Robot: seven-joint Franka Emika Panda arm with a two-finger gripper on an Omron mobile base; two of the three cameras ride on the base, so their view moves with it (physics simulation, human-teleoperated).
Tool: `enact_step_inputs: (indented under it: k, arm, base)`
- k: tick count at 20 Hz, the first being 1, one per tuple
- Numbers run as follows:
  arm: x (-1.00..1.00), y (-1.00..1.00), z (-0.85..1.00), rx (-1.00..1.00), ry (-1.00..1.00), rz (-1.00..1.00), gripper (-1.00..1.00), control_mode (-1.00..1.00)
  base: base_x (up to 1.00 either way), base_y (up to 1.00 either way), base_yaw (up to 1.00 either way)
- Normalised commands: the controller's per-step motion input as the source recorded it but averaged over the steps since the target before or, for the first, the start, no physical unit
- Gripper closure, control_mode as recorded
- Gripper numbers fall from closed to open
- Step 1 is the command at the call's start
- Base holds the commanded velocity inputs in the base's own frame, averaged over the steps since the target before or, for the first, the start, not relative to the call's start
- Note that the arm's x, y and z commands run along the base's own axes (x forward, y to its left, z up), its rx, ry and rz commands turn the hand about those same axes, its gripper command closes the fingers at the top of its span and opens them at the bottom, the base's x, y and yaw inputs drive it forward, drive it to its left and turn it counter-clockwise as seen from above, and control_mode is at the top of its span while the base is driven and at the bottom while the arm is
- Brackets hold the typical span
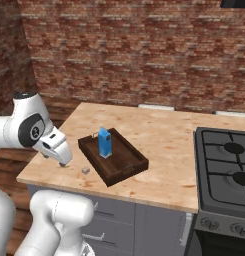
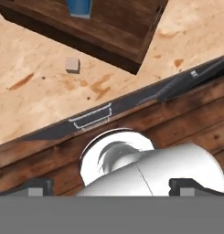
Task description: Take out the milk from the fridge and place it on the tray on the counter. Then take the sugar cube near the tray and place it in the tray.
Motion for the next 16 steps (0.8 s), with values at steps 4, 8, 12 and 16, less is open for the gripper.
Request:
enact_step_inputs:
  k: [4, 8, 12, 16]
  arm:
    - [0.12, 0.01, -0.48, 0.0, 0.0, -0.08, -1.0, -1.0]
    - [0.17, 0.0, -0.46, 0.0, -0.03, -0.09, -1.0, -1.0]
    - [0.28, 0.0, -0.29, 0.0, -0.07, -0.09, -1.0, -1.0]
    - [0.31, 0.0, -0.31, 0.0, -0.09, -0.08, -1.0, -1.0]
  base:
    - [0.0, 0.0, 0.0]
    - [0.0, 0.0, 0.0]
    - [0.0, 0.0, 0.0]
    - [0.0, 0.0, 0.0]
